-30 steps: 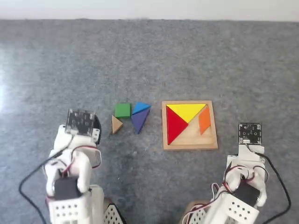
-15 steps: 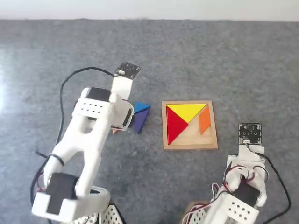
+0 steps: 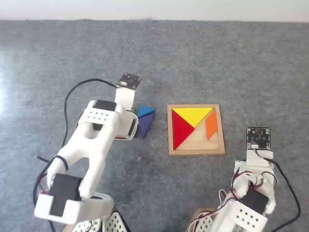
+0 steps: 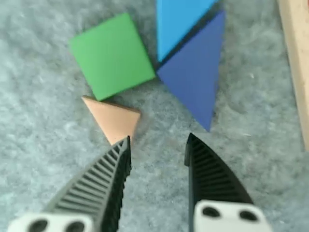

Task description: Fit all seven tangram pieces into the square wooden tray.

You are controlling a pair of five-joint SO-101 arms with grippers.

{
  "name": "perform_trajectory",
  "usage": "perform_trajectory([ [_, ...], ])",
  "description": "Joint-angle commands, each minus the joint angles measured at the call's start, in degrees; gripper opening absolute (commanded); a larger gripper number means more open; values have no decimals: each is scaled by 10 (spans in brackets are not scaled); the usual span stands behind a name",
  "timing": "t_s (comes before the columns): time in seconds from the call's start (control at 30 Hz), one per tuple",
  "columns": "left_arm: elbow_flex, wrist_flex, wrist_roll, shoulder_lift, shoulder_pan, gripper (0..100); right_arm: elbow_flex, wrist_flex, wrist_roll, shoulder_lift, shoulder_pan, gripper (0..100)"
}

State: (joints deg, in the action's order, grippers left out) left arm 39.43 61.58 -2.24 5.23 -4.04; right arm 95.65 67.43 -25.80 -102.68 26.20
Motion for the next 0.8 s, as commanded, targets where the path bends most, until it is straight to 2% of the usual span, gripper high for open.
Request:
perform_trajectory([
  [0.0,-2,-25,5,3,26,181,9,2,-7,-10,6,6],
  [0.33,-22,-63,-8,-77,31,181,9,2,-7,-10,6,6],
  [0.63,-11,-43,-8,-7,46,181,9,2,-7,-10,6,6],
  [0.77,-5,-53,-5,-17,47,158,9,2,-7,-10,6,6],
])
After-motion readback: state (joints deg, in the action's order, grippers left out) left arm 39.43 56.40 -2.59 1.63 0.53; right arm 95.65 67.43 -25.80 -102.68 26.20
